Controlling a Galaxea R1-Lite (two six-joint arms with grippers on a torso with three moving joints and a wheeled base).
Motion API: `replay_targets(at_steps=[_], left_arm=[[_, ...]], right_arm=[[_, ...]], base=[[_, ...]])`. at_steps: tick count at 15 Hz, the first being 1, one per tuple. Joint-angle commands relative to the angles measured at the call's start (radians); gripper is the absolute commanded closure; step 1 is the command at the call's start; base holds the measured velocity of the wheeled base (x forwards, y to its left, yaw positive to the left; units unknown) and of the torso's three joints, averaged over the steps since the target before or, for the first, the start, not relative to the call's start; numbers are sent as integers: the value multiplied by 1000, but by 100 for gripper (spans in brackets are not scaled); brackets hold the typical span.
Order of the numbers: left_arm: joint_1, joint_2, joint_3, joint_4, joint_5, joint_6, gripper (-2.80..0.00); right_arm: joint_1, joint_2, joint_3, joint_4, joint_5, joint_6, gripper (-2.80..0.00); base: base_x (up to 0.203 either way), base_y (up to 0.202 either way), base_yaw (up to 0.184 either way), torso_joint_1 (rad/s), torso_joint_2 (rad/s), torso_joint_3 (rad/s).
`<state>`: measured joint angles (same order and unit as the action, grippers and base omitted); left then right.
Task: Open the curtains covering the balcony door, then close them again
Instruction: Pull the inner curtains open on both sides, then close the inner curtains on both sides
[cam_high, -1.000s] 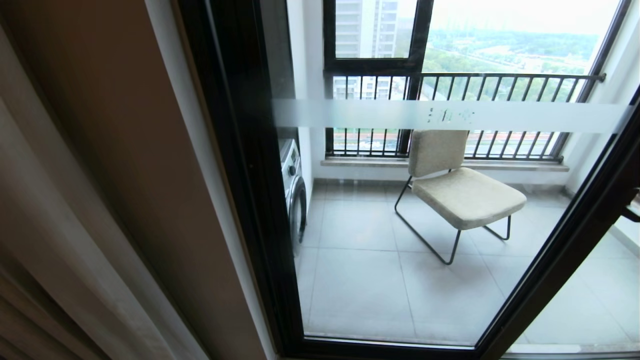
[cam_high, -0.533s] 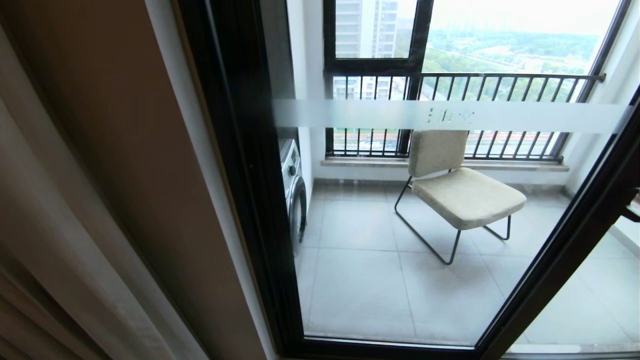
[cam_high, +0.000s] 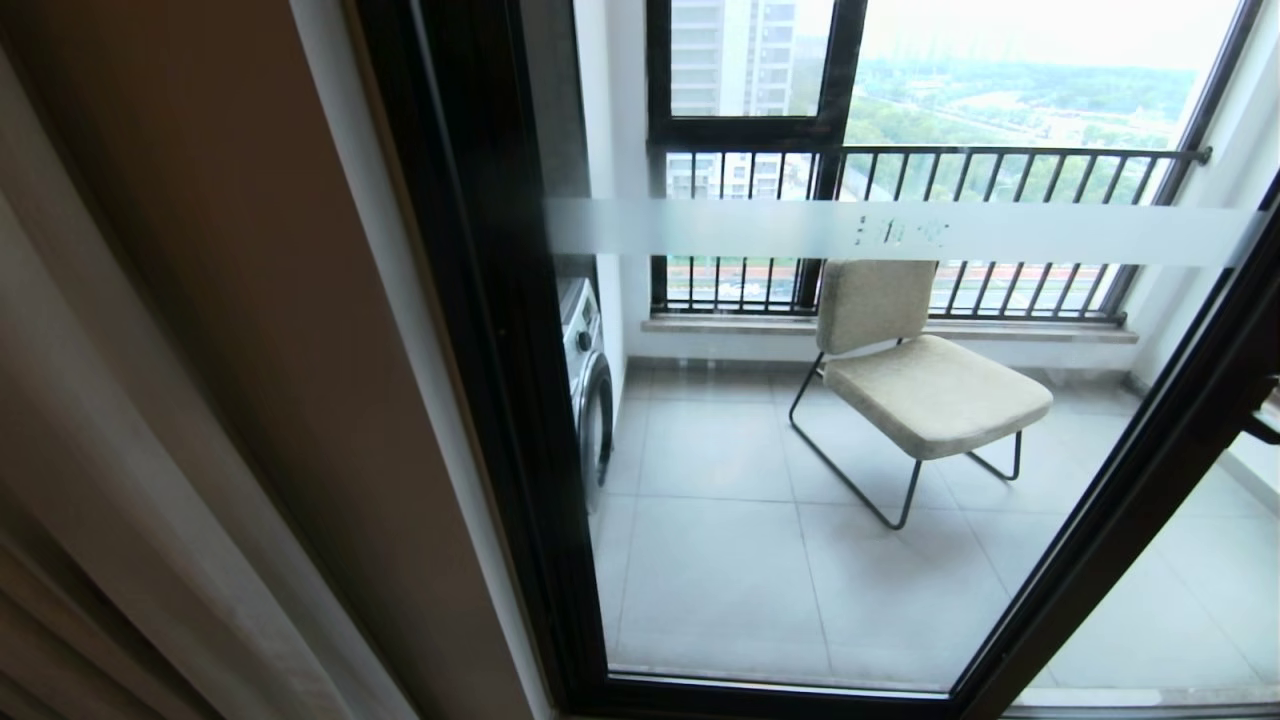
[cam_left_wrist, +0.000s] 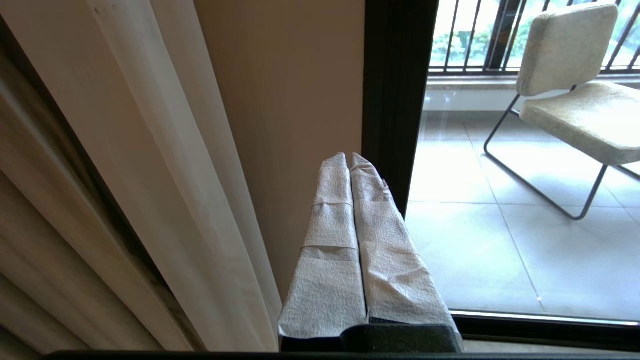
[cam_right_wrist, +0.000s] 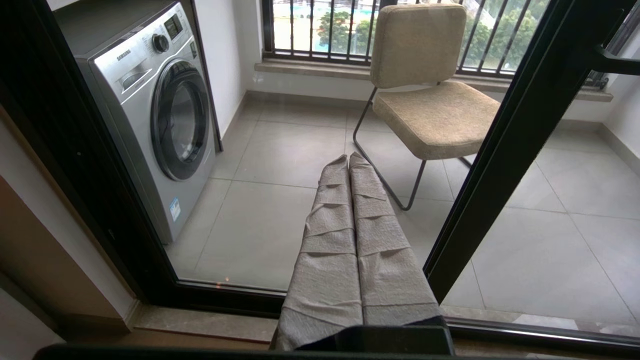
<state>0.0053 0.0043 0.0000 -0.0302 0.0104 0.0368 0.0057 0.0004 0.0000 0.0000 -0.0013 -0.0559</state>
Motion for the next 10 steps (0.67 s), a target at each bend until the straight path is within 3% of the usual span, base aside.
replay_targets(at_steps=[1,10], left_arm=[[1,-3,0,0,0,0,0],[1,-3,0,0,-3,0,0]], right_arm=[[0,0,0,0,0,-1,0],[0,0,0,0,0,-1,0]], base=[[0,0,0,0,0,0],[0,0,0,0,0,0]])
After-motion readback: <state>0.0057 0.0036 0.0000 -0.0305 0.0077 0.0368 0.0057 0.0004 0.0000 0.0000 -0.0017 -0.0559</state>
